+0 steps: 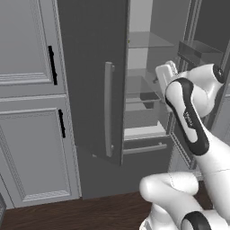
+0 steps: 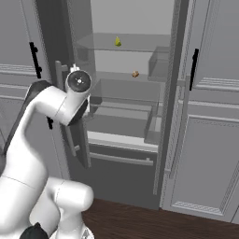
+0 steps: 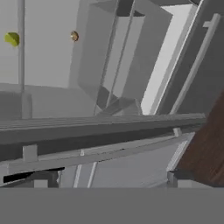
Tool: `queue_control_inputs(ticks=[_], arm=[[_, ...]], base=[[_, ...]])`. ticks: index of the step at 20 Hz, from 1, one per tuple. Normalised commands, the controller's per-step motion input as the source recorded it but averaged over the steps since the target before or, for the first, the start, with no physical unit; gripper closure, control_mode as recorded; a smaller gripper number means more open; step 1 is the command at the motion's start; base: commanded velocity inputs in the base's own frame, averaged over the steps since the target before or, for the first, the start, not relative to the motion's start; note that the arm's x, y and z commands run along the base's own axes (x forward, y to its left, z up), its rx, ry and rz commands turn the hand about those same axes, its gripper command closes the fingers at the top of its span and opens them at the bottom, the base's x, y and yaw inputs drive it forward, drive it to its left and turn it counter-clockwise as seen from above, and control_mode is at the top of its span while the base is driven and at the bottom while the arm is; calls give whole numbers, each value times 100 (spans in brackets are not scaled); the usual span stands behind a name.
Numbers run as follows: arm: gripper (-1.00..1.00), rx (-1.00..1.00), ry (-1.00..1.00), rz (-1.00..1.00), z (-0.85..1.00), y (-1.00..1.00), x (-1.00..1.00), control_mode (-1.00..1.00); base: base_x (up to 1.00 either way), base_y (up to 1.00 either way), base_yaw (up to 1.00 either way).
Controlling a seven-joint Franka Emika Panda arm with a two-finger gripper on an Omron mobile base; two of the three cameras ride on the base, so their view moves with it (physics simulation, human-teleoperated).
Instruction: Grab a lemon wedge from the fridge and one ice cube from the ice bowl, and put them in the glass of lemonade.
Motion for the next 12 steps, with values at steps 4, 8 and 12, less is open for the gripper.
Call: queue_control_inputs(ticks=[4, 8, 12], arm=[[-100, 42, 27, 0, -43, -15, 41, -100], [-100, 20, 26, 0, -52, 8, 88, -100], [-100, 10, 15, 0, -38, 13, 95, -100]], base=[[0, 0, 0], [0, 0, 0], [0, 0, 0]])
